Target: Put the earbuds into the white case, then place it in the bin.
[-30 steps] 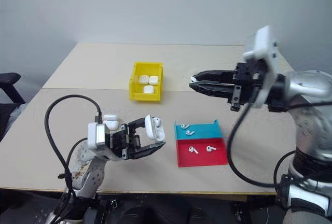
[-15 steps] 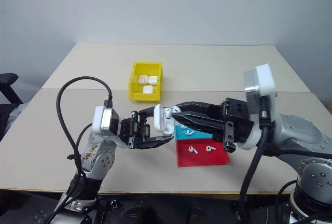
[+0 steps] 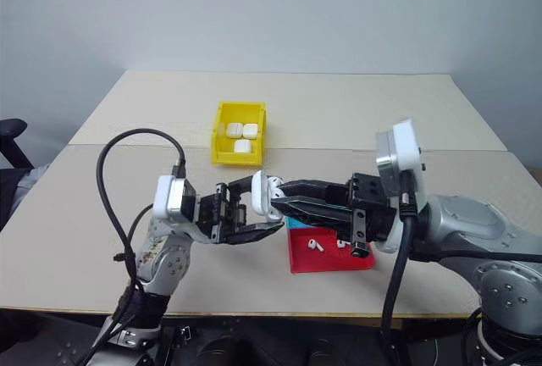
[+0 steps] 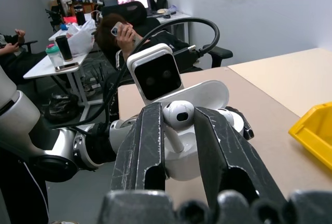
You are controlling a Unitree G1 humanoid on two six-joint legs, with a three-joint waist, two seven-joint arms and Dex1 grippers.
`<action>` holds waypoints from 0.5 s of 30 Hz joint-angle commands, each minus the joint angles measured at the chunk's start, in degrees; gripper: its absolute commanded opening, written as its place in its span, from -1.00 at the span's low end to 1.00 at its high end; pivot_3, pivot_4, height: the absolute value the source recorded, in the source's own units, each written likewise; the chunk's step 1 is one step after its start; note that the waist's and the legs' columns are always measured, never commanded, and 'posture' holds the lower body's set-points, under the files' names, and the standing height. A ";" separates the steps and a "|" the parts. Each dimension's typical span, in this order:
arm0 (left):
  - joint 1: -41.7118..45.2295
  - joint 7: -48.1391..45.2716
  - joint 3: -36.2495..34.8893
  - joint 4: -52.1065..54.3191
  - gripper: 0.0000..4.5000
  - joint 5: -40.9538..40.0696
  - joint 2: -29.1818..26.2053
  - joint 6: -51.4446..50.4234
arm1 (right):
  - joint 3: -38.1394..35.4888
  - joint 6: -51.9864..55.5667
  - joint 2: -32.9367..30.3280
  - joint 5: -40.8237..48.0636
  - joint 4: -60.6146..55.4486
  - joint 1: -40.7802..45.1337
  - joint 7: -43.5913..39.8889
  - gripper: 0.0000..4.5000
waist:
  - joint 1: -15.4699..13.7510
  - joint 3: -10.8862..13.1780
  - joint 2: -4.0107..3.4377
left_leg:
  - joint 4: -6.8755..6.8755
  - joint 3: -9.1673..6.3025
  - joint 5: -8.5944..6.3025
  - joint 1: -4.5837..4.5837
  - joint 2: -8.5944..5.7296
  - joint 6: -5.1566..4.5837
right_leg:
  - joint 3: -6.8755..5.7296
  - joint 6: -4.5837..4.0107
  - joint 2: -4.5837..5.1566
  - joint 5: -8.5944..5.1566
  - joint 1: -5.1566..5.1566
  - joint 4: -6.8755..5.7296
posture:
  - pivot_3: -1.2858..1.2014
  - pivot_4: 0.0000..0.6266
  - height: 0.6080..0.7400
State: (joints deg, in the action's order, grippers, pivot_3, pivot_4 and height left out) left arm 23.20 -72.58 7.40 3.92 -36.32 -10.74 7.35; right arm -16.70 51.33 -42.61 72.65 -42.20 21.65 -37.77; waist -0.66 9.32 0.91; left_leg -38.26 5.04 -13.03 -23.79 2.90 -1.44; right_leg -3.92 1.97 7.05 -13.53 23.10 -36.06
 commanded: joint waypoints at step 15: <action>0.38 1.24 -0.24 1.76 0.24 0.19 1.02 0.67 | 1.48 -5.60 -3.63 -4.07 -0.55 -2.05 -1.03 -0.02 | -0.04 0.00 0.01 | 0.00 -0.02 0.00 0.00 0.00 0.00 | -0.01 0.00 0.00 0.00 0.00 0.00 | 0.03 -0.52 1.00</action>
State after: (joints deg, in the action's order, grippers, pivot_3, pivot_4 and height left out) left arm 22.60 -71.18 7.48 4.10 -35.87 -9.94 7.35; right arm -14.30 47.52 -45.52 68.69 -42.14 19.57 -38.51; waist -0.70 9.33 0.91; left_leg -38.26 5.02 -13.03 -23.80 2.90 -1.44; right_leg -3.93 1.97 7.05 -13.53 23.10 -36.06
